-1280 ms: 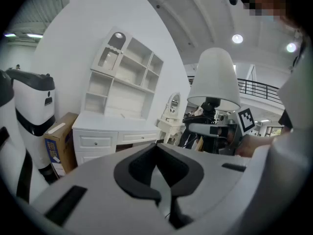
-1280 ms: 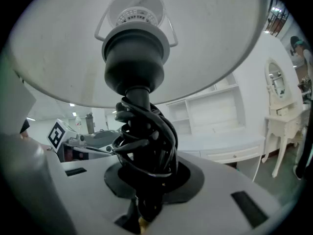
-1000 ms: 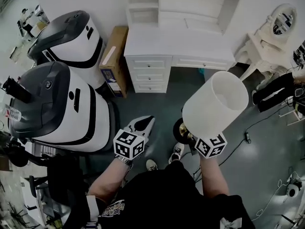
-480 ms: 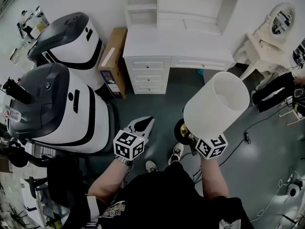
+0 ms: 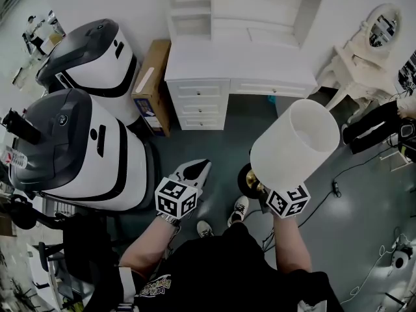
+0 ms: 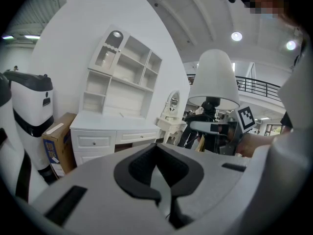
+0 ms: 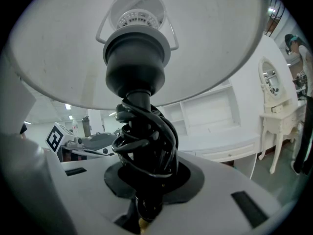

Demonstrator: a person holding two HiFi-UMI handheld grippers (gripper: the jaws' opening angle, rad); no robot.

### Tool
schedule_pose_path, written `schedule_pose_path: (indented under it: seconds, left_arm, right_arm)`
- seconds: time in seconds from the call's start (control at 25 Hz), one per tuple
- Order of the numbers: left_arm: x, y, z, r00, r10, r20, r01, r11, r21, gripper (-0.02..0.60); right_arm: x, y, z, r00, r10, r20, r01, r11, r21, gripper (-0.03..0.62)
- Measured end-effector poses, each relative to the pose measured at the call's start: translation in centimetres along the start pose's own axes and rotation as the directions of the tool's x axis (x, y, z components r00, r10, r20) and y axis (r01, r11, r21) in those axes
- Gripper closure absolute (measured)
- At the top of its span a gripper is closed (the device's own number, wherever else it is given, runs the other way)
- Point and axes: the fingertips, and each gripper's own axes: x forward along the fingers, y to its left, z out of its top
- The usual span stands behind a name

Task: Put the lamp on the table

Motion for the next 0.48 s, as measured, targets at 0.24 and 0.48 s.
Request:
schedule_pose_path:
  seconds: [0.24, 0.48]
  left_arm:
    - [1.1, -0.3, 0.2, 1.0, -0.006, -0.003, 0.006, 1.0, -0.003, 0.575]
    - [2.6, -0.4, 0.8, 1.0, -0.007, -0.003, 0.007, 1.0, -0.003, 0.575]
  right_arm:
    - [0.0, -1.0, 0.2, 1.0, -0.002, -0.001, 0.002, 1.0, 0.0, 0.505]
    - [0.3, -2.4, 1.0, 1.0, -0.006, -0.004, 0.006, 1.0, -0.006, 0.505]
